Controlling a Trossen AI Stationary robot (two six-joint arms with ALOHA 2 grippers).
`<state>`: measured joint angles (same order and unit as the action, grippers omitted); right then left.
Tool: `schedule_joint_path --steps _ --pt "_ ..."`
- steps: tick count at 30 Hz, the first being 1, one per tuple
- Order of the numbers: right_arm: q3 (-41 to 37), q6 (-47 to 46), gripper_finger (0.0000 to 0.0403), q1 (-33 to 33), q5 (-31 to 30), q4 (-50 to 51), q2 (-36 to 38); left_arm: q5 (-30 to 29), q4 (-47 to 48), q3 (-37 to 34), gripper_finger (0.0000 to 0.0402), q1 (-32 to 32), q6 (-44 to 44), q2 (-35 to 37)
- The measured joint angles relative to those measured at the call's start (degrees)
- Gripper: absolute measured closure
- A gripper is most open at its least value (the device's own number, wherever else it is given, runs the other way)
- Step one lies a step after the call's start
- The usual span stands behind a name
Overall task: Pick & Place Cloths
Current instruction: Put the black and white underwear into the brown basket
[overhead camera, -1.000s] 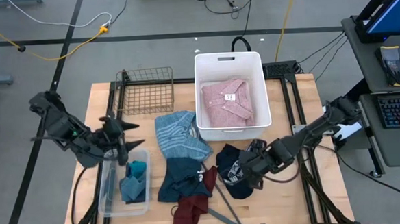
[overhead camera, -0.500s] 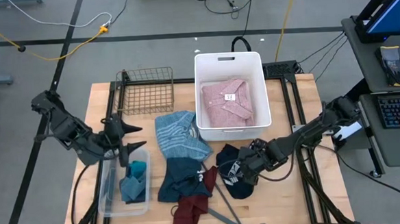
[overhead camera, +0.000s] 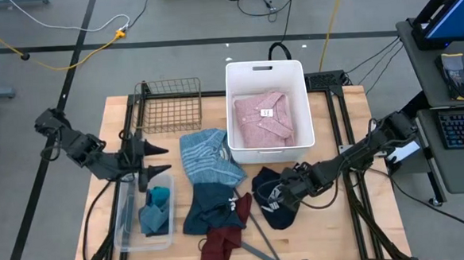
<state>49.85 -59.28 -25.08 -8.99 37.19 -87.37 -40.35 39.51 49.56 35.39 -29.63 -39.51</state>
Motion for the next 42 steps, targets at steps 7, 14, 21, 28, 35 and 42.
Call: schedule_joint_path --steps 7,14,21,28,35,42 --pt "-0.4 -1.6 0.0344 0.0 0.4 -0.8 0.0 0.4 0.0 0.0 0.0149 -1.0 -0.5 -0.2" --pt "0.1 0.4 0.0391 -0.2 6.7 -2.0 0.0 0.4 0.0 0.0 0.0149 -1.1 -2.4 -0.2" --pt "7.5 8.4 0.0398 -1.4 11.2 -2.1 5.7 -0.8 -0.5 0.0 0.0149 -1.1 -6.0 -2.5" --pt "18.3 17.0 0.0398 -1.2 7.1 -4.2 12.6 -1.5 -6.5 0.0 0.0149 -1.4 -6.2 -6.3" --pt "25.9 27.0 0.0398 0.0 4.4 -14.3 14.9 -0.9 -17.4 0.0 0.0149 -2.6 -2.3 -9.6" --pt "27.8 37.7 0.0398 2.4 5.0 -33.9 14.8 1.8 -31.3 0.0 0.0149 -4.3 3.7 -12.0"
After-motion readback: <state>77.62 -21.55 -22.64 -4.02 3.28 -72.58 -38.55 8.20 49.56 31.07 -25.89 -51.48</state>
